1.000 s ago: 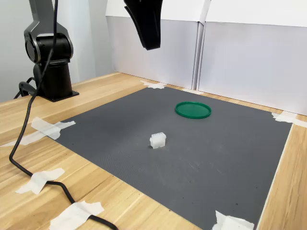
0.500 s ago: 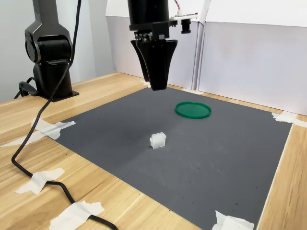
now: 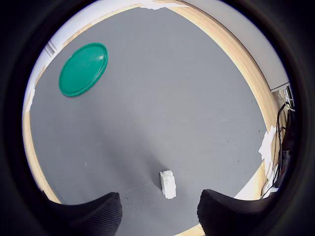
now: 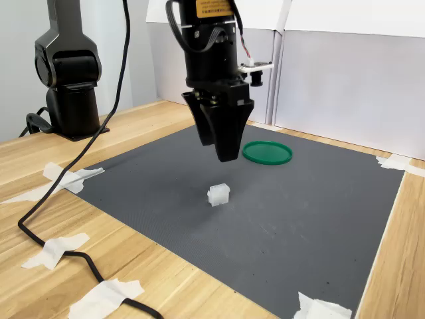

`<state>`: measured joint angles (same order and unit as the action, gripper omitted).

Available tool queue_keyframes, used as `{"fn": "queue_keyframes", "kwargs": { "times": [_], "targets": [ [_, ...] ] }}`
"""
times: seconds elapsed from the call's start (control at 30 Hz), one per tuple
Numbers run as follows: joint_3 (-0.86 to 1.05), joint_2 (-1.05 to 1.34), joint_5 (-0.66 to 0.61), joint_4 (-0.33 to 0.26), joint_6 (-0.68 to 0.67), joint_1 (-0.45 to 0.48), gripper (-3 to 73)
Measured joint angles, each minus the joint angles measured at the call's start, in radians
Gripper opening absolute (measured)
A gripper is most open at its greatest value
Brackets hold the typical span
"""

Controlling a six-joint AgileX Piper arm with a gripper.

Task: Grasp a white terminal and put it on the green lid.

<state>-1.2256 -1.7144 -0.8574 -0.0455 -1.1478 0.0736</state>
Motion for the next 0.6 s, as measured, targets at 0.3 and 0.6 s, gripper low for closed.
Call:
{"fn": "queue_keyframes", "kwargs": {
  "times": [0.3, 0.6],
  "targets": [
    [0.008, -0.079, 0.067, 0.036, 0.025, 0.0, 64.9],
    [0.008, -0.138, 0.09, 0.046, 0.034, 0.0, 63.3]
  ]
}}
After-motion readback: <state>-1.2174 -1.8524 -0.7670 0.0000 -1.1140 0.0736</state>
